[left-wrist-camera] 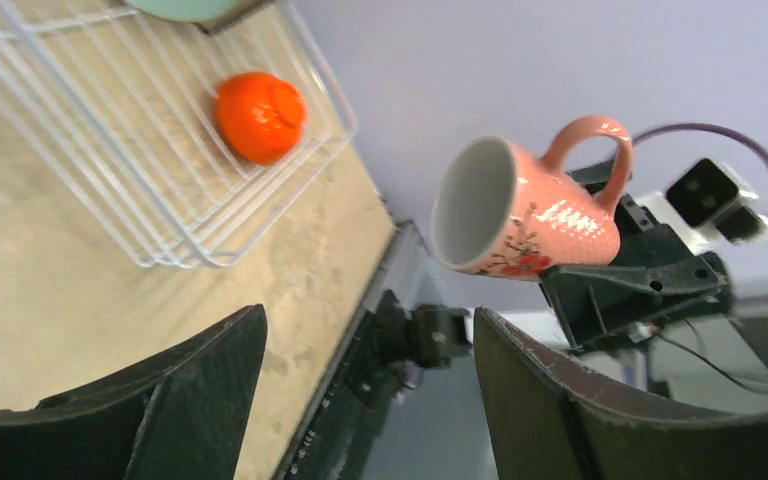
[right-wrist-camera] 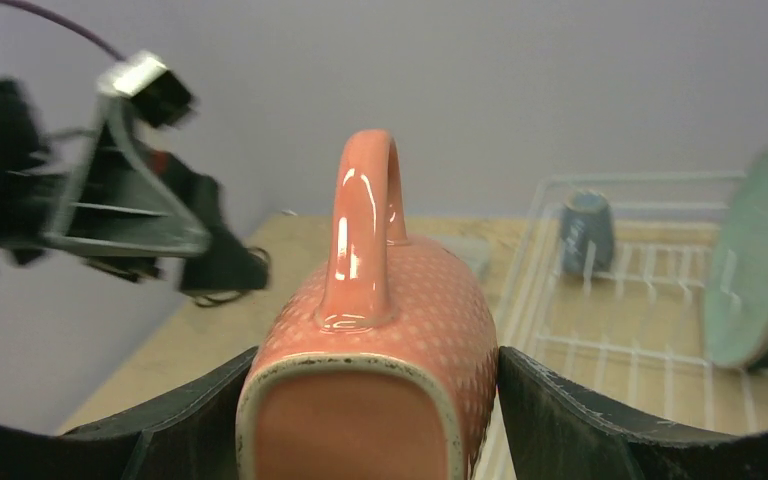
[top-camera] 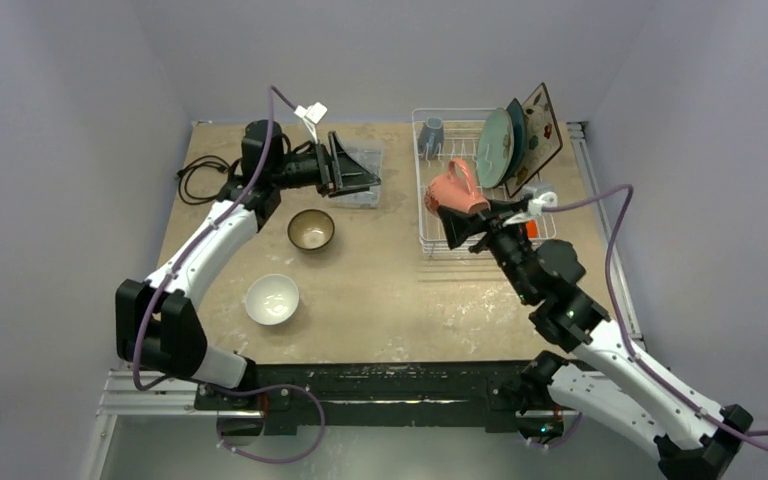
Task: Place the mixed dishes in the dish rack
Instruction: Turn the cup upside down in the dish rack.
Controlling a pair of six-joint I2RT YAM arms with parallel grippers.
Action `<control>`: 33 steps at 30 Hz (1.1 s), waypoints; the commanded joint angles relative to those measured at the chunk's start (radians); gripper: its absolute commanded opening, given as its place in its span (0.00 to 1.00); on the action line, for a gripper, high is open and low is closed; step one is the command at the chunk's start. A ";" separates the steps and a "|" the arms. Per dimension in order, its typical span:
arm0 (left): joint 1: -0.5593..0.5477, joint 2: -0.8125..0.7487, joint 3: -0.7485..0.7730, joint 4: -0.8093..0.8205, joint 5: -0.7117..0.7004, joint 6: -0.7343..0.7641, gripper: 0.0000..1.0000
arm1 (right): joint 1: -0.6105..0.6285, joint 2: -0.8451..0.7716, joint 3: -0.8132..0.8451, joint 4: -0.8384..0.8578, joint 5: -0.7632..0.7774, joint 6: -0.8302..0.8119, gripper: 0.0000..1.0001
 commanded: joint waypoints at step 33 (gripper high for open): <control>0.003 -0.115 0.151 -0.701 -0.487 0.476 0.74 | -0.417 0.876 0.682 -0.827 0.365 0.750 0.00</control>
